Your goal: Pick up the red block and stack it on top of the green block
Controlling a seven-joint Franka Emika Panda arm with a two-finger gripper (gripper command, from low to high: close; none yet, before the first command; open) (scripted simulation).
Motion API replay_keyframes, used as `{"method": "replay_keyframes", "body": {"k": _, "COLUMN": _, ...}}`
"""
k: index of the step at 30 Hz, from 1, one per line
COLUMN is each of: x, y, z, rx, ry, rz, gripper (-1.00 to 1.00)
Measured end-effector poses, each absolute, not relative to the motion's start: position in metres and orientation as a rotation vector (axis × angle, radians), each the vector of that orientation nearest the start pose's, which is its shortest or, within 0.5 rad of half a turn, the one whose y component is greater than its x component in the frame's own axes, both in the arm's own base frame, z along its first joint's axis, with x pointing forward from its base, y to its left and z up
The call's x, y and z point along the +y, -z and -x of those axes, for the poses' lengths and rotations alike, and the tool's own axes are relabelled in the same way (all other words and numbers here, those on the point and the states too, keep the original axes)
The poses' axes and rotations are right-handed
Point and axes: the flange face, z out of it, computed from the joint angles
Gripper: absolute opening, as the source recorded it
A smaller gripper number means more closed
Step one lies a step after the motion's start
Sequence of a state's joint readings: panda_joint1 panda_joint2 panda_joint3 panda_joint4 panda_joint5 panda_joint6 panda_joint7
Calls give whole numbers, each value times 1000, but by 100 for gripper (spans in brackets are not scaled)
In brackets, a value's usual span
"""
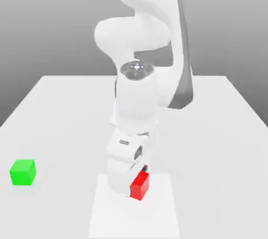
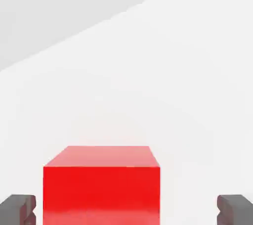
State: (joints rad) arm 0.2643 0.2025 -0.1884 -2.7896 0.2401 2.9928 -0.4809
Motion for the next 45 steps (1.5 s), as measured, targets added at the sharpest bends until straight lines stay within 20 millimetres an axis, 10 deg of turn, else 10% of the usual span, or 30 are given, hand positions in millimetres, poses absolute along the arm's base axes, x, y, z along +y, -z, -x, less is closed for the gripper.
{"method": "replay_keyframes", "body": {"k": 1, "x": 6, "y": -148, "z": -369, "rx": -504, "ry": 8, "rz": 3103, "gripper": 0}}
{"method": "replay_keyframes", "body": {"k": 2, "x": 6, "y": -144, "z": -367, "rx": -503, "ry": 4, "rz": 3102, "gripper": -100}}
{"method": "replay_keyframes", "body": {"k": 29, "x": 5, "y": -209, "z": -367, "rx": -498, "ry": 1, "rz": 3102, "gripper": -100}}
{"method": "replay_keyframes", "body": {"k": 34, "x": -140, "y": -219, "z": -365, "rx": 314, "ry": -28, "rz": 3128, "gripper": -100}}
{"method": "replay_keyframes", "body": {"k": 40, "x": -310, "y": -243, "z": -296, "rx": 1278, "ry": -5, "rz": 2870, "gripper": -100}}
{"method": "replay_keyframes", "body": {"k": 42, "x": -334, "y": -244, "z": -277, "rx": 1403, "ry": 10, "rz": 2816, "gripper": -100}}
{"method": "replay_keyframes", "body": {"k": 45, "x": -309, "y": -239, "z": -310, "rx": 1278, "ry": 24, "rz": 2881, "gripper": -100}}
